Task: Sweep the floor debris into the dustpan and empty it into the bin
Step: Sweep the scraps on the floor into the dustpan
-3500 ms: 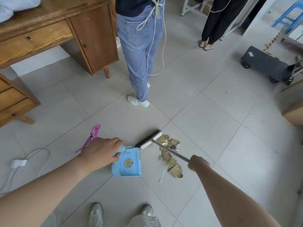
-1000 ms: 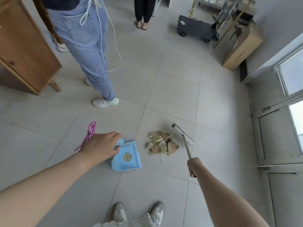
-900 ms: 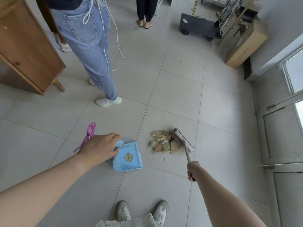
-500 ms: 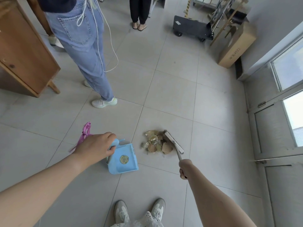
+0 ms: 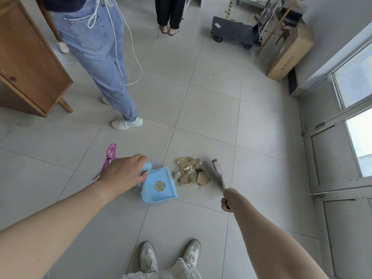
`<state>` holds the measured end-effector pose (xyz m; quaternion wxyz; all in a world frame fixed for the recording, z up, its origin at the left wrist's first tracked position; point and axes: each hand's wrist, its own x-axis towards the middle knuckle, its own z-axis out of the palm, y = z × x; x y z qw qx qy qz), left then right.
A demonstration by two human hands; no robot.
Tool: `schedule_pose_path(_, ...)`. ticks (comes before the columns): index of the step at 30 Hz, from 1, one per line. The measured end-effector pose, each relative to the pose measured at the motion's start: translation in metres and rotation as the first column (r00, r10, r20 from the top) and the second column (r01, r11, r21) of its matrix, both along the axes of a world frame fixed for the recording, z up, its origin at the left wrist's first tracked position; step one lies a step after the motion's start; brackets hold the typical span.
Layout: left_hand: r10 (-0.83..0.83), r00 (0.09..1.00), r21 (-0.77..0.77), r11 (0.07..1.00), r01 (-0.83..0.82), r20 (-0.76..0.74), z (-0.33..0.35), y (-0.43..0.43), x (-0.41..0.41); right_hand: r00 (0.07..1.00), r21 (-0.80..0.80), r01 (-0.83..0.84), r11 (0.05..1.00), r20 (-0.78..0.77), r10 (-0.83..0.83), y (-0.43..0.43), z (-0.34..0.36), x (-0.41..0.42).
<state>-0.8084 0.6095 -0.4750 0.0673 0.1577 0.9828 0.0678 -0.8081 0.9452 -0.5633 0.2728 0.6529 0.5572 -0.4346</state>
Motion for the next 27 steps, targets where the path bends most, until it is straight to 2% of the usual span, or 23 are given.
schedule_pose_path(6,-0.001,1.000,0.013,1.000,0.000,0.020,-0.010,0.007,0.003,0.999,-0.117,0.019,0.993,-0.047,-0.025,-0.006,0.000,-0.003)
schedule_pose_path(11,-0.011,1.000,0.003,1.000,0.011,0.020,-0.012,0.012,0.004,0.997,-0.141,0.016,0.990,-0.067,-0.025,-0.007,0.010,-0.002)
schedule_pose_path(18,0.024,0.999,-0.017,1.000,-0.023,0.037,-0.013,0.012,0.004,0.998,0.011,-0.068,0.998,-0.019,0.068,0.034,0.024,0.004)
schedule_pose_path(22,0.033,0.998,0.005,0.999,-0.034,0.048,-0.020,0.014,0.007,0.995,0.039,-0.104,0.994,0.014,0.103,0.048,0.019,0.014)
schedule_pose_path(27,0.027,0.998,0.030,0.999,-0.028,0.050,-0.029,0.015,0.010,0.998,-0.132,0.003,0.991,-0.056,-0.011,0.038,0.008,0.015)
